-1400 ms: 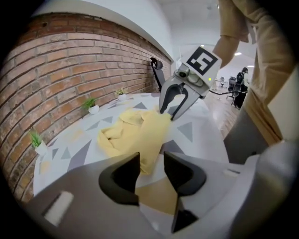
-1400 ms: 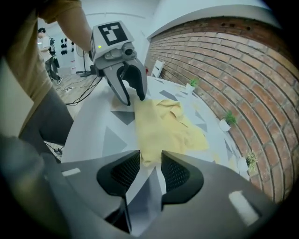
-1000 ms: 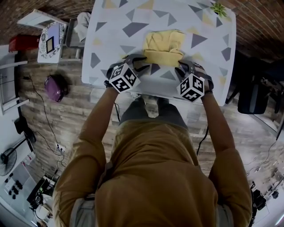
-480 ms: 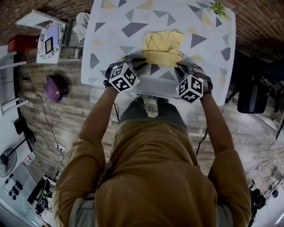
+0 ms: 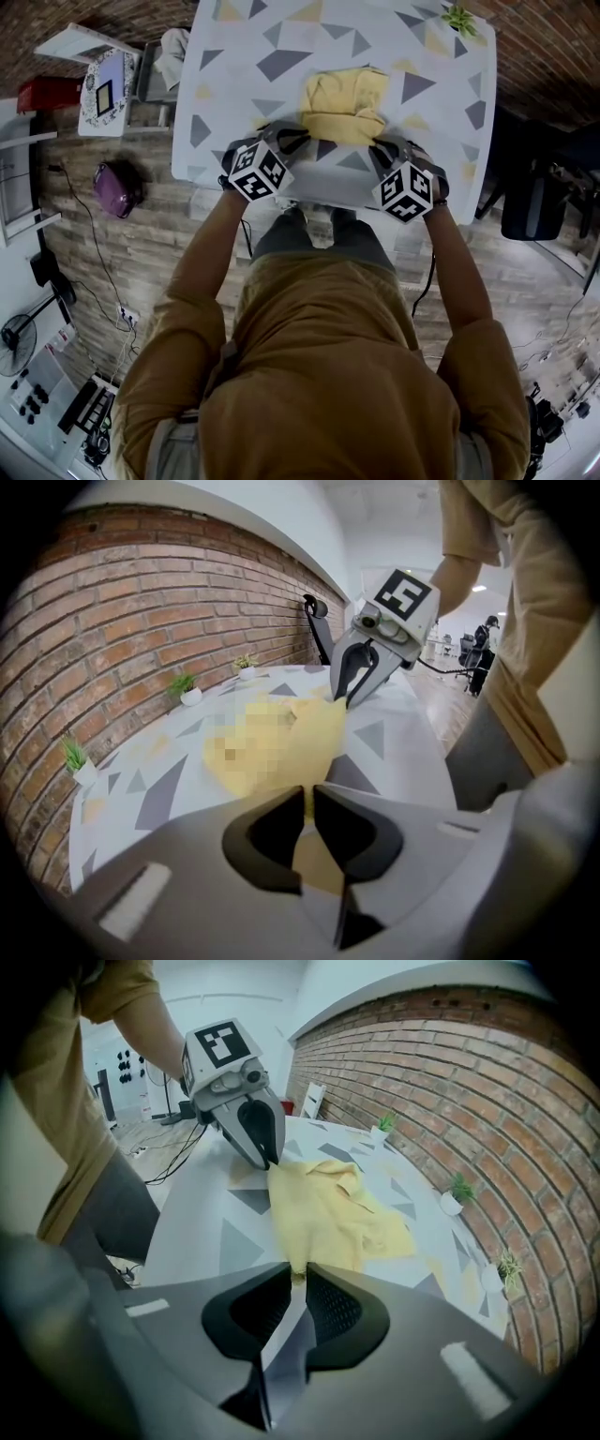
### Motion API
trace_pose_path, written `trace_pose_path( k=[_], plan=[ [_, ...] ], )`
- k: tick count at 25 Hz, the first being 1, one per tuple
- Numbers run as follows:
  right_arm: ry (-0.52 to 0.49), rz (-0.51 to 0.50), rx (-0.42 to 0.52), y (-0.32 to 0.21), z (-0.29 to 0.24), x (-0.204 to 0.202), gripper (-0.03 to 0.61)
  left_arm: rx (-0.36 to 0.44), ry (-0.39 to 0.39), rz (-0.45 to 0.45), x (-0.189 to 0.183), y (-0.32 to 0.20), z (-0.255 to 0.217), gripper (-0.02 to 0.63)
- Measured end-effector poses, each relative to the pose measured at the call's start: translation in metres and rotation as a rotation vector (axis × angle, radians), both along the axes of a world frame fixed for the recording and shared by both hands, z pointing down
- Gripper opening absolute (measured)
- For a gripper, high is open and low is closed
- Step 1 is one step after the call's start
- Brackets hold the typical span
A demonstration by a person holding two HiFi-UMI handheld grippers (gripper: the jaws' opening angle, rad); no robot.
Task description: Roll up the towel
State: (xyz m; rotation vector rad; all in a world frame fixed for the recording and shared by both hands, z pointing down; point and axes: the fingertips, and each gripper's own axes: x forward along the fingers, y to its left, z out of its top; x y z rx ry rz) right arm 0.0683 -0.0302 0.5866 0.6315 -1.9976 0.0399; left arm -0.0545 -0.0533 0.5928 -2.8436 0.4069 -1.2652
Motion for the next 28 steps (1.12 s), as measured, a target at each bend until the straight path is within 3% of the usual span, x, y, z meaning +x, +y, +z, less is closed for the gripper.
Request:
trace_pose_path(
  k=[10,23,28],
  plan=[
    [-0.09,0.049,-0.086,0.012,-0.022,0.003,0.049,-0.076,0.056,-0.008,-0.002,0.011,-0.023,0.091],
    [-0.211,0.122,-0.303,-0.012,-0.04,0.012,0.051,-0.376,0.064,0.023,0.003,-0.003,-0.031,0.089],
    [-0.267,0.162,-0.406,-0.03,-0.034,0.016,0.051,-0.533,0.079,0.013,0.007,-0.014,-0.024,0.089]
  ],
)
